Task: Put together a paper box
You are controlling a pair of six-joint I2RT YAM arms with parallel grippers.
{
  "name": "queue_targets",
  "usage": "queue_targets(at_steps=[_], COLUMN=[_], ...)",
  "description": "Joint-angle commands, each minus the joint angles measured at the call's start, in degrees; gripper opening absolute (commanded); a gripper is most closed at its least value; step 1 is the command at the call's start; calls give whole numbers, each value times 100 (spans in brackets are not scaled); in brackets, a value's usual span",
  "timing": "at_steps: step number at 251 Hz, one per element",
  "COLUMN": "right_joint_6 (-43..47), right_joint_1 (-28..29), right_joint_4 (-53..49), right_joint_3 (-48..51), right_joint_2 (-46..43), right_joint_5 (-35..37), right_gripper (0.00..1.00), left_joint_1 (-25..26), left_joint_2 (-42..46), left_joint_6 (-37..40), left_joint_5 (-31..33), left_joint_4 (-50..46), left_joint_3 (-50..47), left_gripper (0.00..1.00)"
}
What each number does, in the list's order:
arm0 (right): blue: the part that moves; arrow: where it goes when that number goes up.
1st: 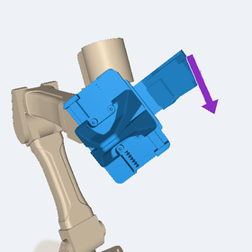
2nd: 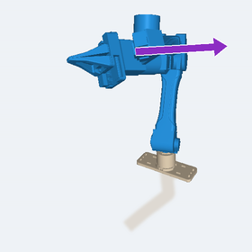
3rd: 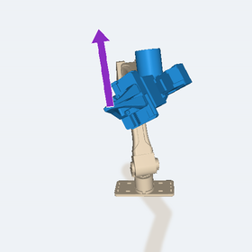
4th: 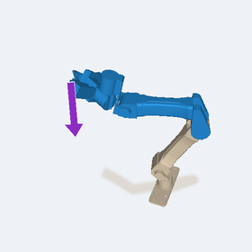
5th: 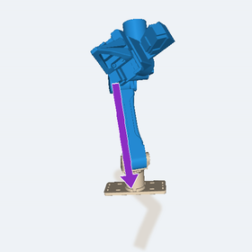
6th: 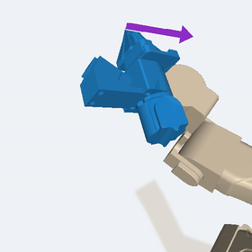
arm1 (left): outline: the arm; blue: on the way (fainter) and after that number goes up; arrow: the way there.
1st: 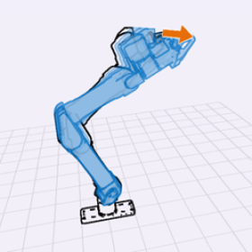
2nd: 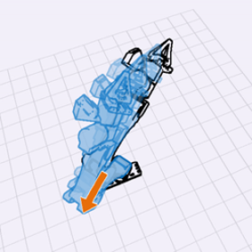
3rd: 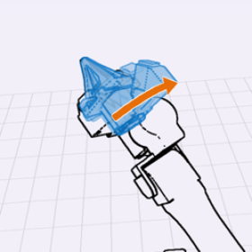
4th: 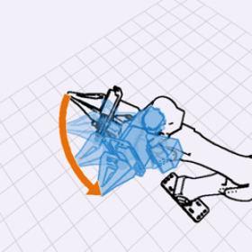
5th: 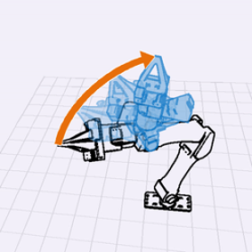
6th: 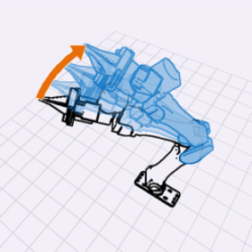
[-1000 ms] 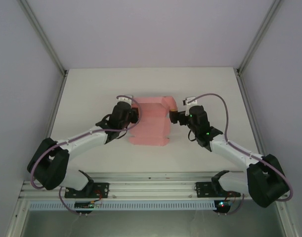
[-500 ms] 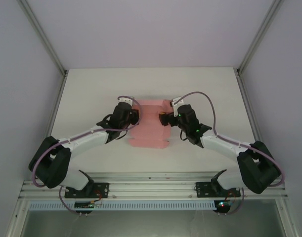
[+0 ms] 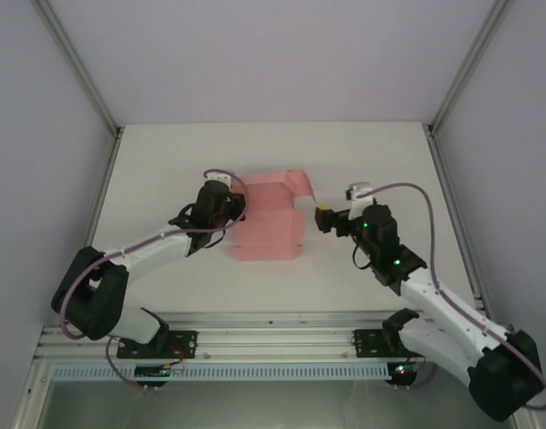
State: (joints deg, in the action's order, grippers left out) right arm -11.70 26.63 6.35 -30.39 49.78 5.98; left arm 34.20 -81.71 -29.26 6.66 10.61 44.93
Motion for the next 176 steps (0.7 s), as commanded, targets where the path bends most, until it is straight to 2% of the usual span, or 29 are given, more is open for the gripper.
queue_targets(at_steps=[1, 37, 72, 109, 137, 176], right_joint_6=[-503, -636, -326, -123, 90, 212], right_joint_1=[-768, -1636, -1775, -1608, -1259, -651], right_joint_4=[-675, -950, -1006, -1074, -1031, -1037], right_joint_3=[-92, -587, -1154, -1706, -1899, -1954], right_joint_2=[-90, 494, 1345, 2185, 2470, 2606], right_joint_5=[-758, -1756, -2178, -2636, -2926, -2792], right_gripper=[99, 99, 98, 97, 96, 96], left_joint_1=[-4, -2, -3, -9, -4, -3], left_joint_2=[-19, 19, 30, 59, 52, -3], left_joint_6=[-9, 82, 161, 216, 201, 124], left_joint_5=[-367, -576, -789, -994, -946, -860], left_joint_4=[293, 399, 472, 579, 547, 529], left_joint_3=[-60, -129, -153, -195, -182, -152], left_gripper=[0, 0, 0, 0, 0, 0])
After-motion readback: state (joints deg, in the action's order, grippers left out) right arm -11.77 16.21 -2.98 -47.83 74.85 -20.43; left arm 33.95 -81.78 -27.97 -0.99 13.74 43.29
